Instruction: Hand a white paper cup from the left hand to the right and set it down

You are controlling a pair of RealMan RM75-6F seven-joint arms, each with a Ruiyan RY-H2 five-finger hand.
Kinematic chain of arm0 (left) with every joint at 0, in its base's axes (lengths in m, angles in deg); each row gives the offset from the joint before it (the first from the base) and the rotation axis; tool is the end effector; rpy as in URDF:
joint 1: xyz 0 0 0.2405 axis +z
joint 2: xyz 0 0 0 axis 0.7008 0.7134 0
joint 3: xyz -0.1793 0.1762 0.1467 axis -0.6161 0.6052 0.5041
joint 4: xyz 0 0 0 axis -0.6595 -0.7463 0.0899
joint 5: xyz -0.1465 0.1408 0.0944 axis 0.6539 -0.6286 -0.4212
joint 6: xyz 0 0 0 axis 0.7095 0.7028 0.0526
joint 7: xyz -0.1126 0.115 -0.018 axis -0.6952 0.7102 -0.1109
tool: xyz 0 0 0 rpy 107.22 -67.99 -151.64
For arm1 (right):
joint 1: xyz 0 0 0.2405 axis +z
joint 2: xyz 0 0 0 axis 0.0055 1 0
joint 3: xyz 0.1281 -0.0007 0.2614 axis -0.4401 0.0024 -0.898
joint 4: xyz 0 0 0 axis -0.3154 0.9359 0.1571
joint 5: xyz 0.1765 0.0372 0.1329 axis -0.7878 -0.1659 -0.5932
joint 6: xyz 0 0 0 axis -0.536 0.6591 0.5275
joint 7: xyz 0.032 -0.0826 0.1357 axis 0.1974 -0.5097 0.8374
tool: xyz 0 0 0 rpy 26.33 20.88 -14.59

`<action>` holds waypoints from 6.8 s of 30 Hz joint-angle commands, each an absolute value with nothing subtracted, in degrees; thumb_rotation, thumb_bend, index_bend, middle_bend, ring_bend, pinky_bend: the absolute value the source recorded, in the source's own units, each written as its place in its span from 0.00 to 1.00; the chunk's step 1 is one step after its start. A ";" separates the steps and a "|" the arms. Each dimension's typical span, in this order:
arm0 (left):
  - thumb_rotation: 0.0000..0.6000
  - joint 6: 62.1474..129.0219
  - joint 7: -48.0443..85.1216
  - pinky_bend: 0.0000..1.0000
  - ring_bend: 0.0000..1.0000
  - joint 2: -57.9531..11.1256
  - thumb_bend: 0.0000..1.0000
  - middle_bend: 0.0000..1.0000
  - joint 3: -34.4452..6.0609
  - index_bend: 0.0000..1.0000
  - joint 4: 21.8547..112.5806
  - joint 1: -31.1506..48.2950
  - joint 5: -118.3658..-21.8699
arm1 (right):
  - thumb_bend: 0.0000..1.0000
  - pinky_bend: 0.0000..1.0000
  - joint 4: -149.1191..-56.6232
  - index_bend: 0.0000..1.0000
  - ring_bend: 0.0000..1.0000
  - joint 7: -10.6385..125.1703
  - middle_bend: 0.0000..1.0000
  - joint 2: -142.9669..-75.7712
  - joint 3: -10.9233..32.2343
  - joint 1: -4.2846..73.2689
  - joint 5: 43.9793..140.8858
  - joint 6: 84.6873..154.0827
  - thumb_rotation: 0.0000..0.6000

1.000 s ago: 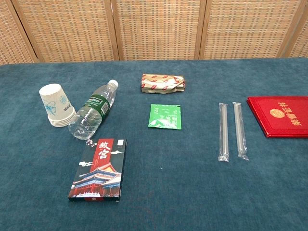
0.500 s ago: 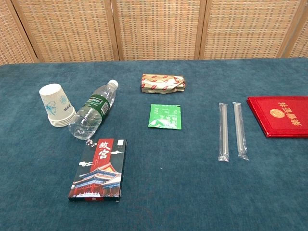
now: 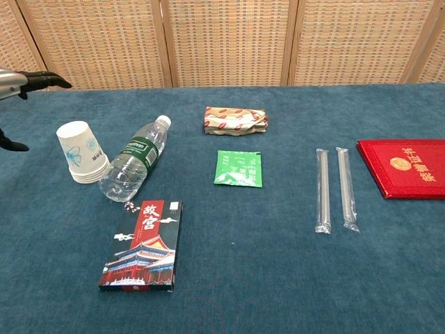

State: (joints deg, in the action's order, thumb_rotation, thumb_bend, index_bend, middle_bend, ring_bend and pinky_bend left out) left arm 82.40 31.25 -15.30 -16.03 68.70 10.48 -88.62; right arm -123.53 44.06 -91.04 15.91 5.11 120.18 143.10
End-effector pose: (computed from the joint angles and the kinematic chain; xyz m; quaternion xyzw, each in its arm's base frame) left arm -0.2840 0.4035 0.0732 -0.7700 -0.2683 -0.2694 0.5124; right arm -0.3186 -0.2087 0.1603 0.6246 -0.3013 0.3854 0.6087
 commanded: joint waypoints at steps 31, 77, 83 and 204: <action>1.00 91.81 1.13 0.50 0.53 -23.05 0.20 0.48 -16.42 0.46 60.09 6.96 -91.20 | 0.00 0.00 -121.35 0.00 0.00 45.83 0.00 -91.87 15.48 7.02 118.10 140.81 1.00; 1.00 66.26 -58.19 0.50 0.53 -38.87 0.20 0.48 -28.16 0.46 60.34 -11.17 -82.54 | 0.10 0.00 -87.74 0.37 0.00 73.00 0.00 -100.53 12.46 38.98 139.37 140.61 1.00; 1.00 65.26 -56.73 0.50 0.53 -39.18 0.20 0.48 -29.02 0.46 60.83 -11.90 -81.45 | 0.14 0.00 -87.00 0.40 0.00 72.83 0.00 -102.45 12.70 41.17 139.06 141.00 1.00; 1.00 64.39 -16.15 0.50 0.49 -16.89 0.20 0.40 -23.14 0.46 53.21 1.49 -88.85 | 0.54 0.20 -64.84 0.69 0.00 62.55 0.00 -106.51 32.90 48.97 146.01 144.03 1.00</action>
